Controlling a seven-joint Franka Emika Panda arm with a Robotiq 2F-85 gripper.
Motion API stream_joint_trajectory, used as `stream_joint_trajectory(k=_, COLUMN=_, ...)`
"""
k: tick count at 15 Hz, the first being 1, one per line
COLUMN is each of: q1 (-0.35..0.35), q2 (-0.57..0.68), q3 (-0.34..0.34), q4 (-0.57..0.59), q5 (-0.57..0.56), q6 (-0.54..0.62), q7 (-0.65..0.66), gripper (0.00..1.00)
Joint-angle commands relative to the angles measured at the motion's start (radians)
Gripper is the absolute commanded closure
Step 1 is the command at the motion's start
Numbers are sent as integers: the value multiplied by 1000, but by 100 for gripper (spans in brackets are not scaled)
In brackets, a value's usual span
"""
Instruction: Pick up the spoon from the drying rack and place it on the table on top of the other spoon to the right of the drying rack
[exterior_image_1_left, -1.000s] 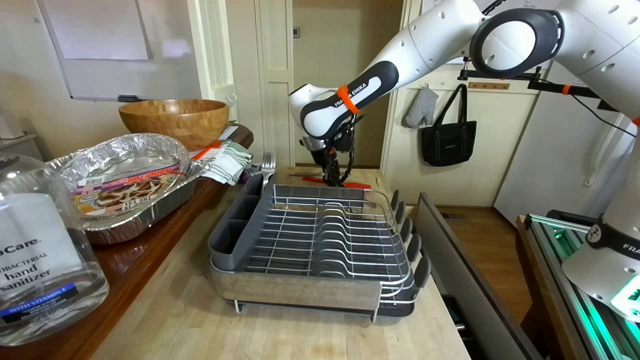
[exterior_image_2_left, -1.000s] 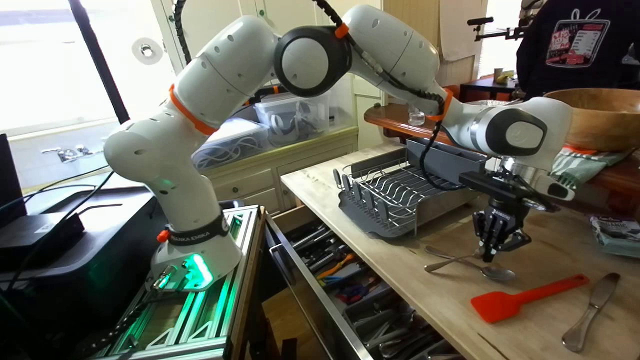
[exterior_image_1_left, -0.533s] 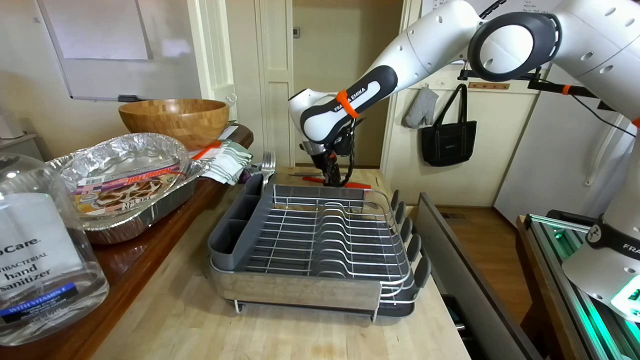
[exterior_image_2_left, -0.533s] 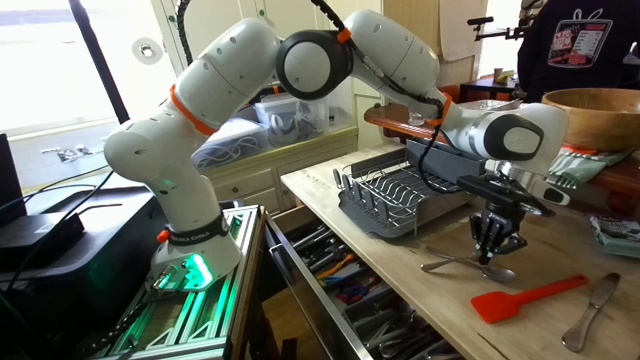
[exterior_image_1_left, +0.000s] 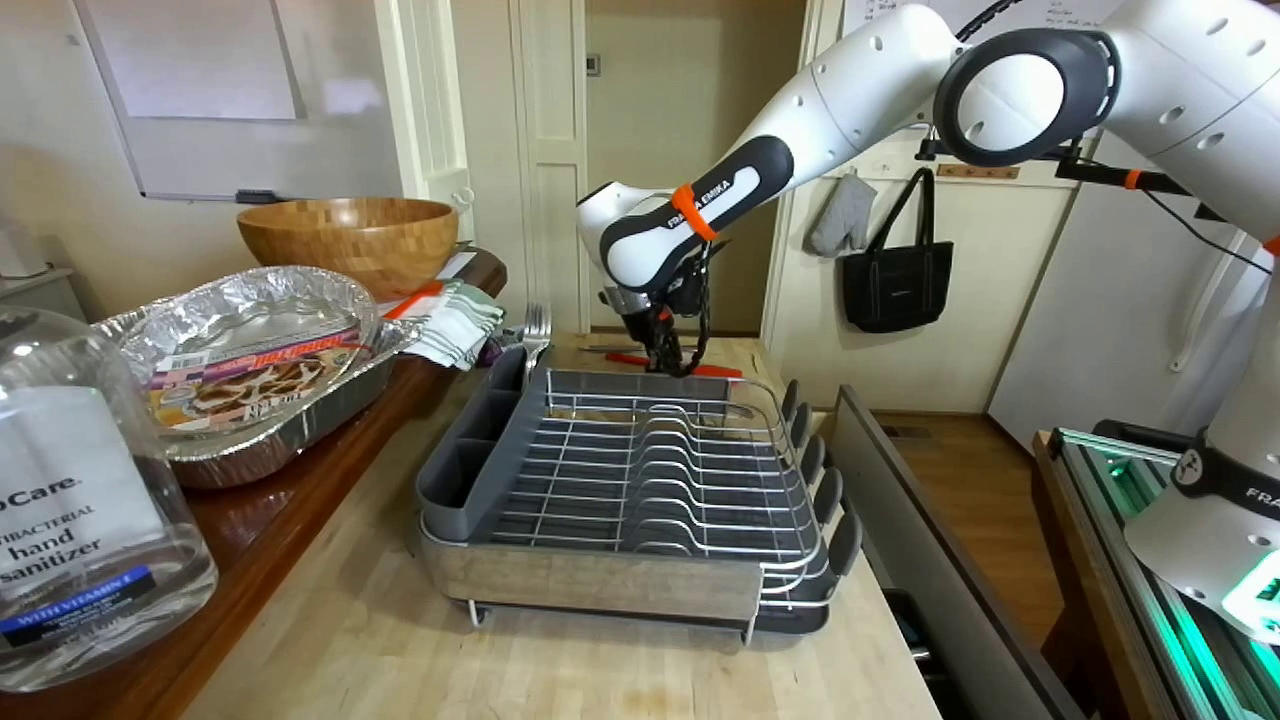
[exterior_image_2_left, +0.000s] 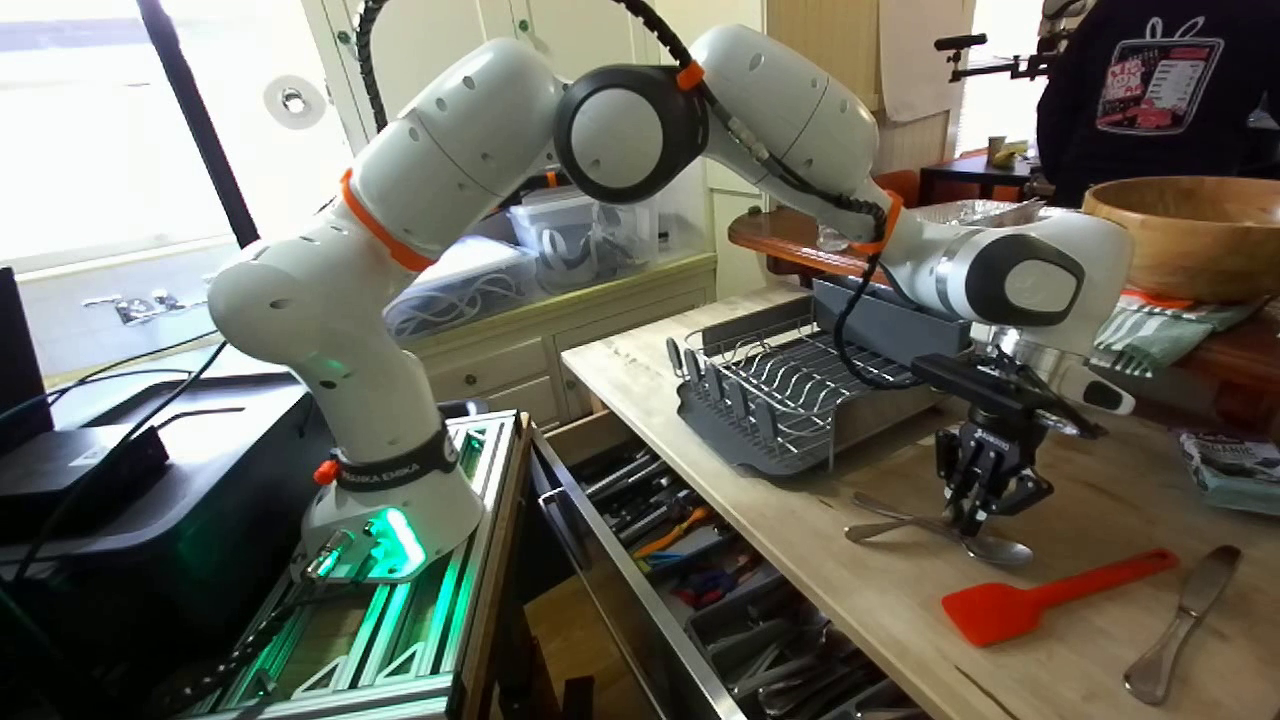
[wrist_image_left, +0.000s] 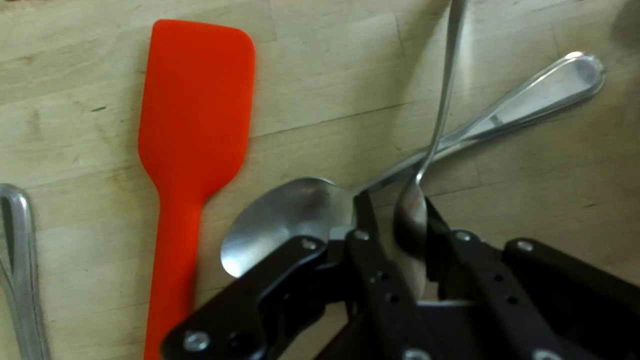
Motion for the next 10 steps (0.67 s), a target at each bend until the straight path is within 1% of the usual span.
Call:
stream_joint_trajectory(k=1, q1=3, q2=29, q3=1, q4=35, q5=-7, q6=2, q7=8, gripper=51)
stream_joint_trajectory(k=3, q1=5, q2=12, q3=1, q4=27, q5=-6, q6=13, q7=13, gripper=31)
stream_joint_trajectory(k=6, q1=11, q2=-18, q3=1, q4=20, q5=-9, q6=29, q7=20, gripper=5)
stream_joint_trajectory(k=7, q1=14, q2=-32, q3=1, q4=15, q5=-10, q6=40, q7=22, gripper=1)
stream_joint_trajectory(k=10, q1=29, q2=-82, q3=-1, q4=-12, q5=-11, q6=96, q7=50, gripper=0)
